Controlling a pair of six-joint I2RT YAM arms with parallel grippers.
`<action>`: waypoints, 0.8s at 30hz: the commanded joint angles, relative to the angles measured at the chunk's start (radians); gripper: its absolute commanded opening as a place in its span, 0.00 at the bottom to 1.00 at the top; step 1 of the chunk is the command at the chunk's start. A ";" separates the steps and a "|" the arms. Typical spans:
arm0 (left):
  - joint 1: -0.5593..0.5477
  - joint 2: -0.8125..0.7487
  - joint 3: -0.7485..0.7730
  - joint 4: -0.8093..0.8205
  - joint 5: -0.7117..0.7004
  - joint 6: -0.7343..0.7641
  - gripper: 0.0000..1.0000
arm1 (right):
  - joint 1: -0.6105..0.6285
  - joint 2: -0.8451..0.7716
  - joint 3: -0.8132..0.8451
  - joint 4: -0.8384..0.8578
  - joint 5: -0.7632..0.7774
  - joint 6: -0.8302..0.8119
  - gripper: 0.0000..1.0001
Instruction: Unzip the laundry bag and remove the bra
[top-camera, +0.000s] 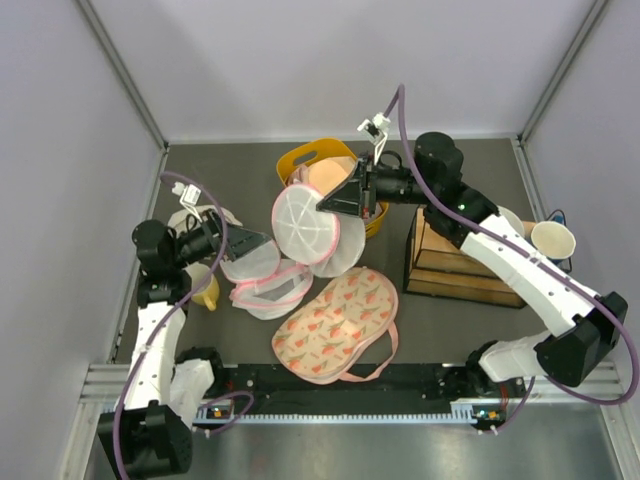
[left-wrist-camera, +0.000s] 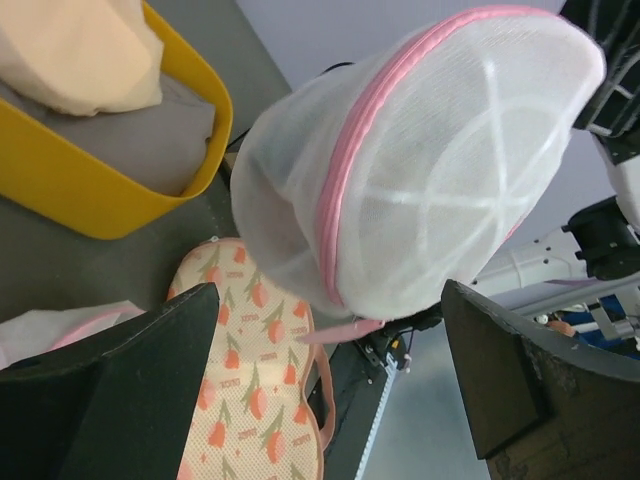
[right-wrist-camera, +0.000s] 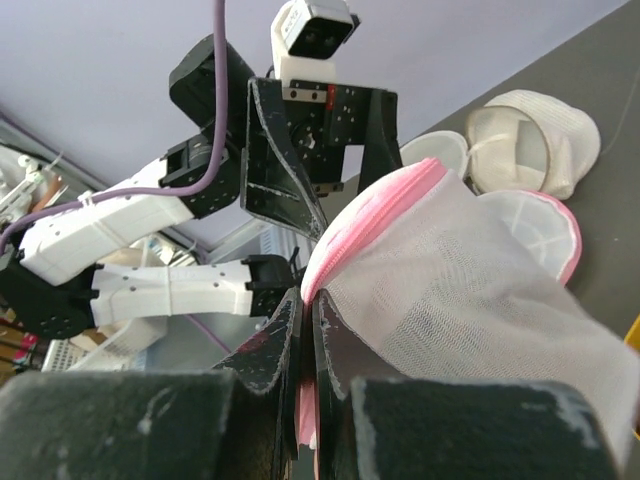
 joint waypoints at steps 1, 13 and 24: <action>-0.010 0.006 0.006 0.262 0.073 -0.092 0.99 | 0.000 -0.009 0.005 0.134 -0.086 0.037 0.00; -0.122 0.118 0.032 0.482 0.058 -0.189 0.97 | 0.000 0.045 -0.015 0.185 -0.130 0.077 0.00; -0.136 0.047 0.110 0.239 0.044 -0.082 0.11 | -0.023 0.128 -0.041 0.179 -0.064 0.097 0.00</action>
